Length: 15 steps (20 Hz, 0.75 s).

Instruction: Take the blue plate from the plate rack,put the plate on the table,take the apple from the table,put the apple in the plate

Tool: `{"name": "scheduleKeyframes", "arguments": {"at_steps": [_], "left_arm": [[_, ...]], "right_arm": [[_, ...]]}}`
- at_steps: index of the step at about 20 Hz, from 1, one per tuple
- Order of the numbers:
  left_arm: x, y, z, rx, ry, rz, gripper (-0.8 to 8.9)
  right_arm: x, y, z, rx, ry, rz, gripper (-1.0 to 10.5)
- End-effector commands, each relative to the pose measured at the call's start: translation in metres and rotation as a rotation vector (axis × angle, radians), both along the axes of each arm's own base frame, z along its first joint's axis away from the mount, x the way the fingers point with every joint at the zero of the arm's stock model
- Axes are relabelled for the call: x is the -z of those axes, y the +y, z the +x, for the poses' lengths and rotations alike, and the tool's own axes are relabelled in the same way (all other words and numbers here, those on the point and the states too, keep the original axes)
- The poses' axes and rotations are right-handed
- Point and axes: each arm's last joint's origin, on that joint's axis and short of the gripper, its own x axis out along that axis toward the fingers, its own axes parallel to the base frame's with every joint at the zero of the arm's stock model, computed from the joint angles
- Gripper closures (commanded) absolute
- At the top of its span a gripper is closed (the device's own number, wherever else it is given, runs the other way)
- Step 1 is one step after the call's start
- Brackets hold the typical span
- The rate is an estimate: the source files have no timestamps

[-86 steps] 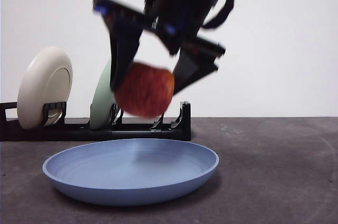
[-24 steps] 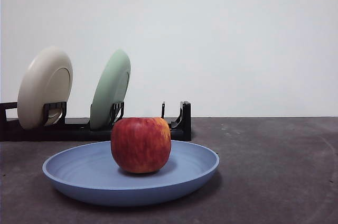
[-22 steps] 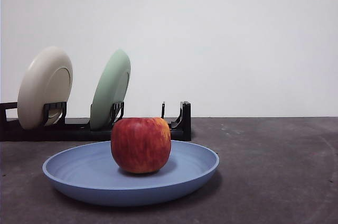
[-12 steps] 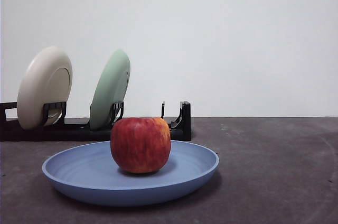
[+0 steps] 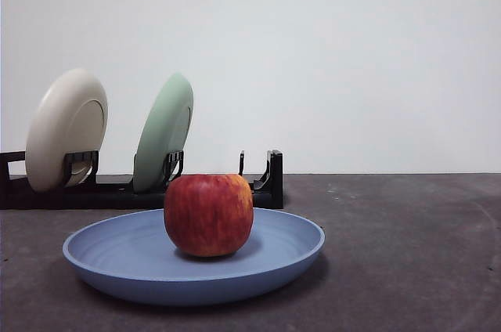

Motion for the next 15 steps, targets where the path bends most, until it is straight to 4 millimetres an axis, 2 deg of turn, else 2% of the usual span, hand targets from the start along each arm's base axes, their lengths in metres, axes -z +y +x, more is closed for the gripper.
{"name": "scheduleKeyframes", "arguments": {"at_steps": [1, 9, 10, 11, 15], "left_arm": [[0.003, 0.000, 0.001, -0.007, 0.008, -0.008, 8.17], [0.004, 0.000, 0.001, -0.007, 0.015, -0.008, 8.17], [0.004, 0.000, 0.001, -0.007, 0.015, -0.008, 8.17], [0.004, 0.000, 0.001, -0.007, 0.015, -0.008, 8.17], [0.004, 0.000, 0.001, -0.007, 0.016, -0.008, 8.17]], "right_arm": [[0.000, -0.001, -0.001, -0.002, 0.009, -0.014, 9.5], [0.000, -0.001, -0.001, -0.015, 0.006, -0.029, 9.4], [0.000, -0.002, 0.000, -0.095, -0.048, -0.166, 9.5], [-0.002, -0.008, 0.000, -0.102, -0.087, -0.240, 9.5], [-0.004, -0.032, 0.008, 0.083, -0.075, -0.226, 9.5]]}}
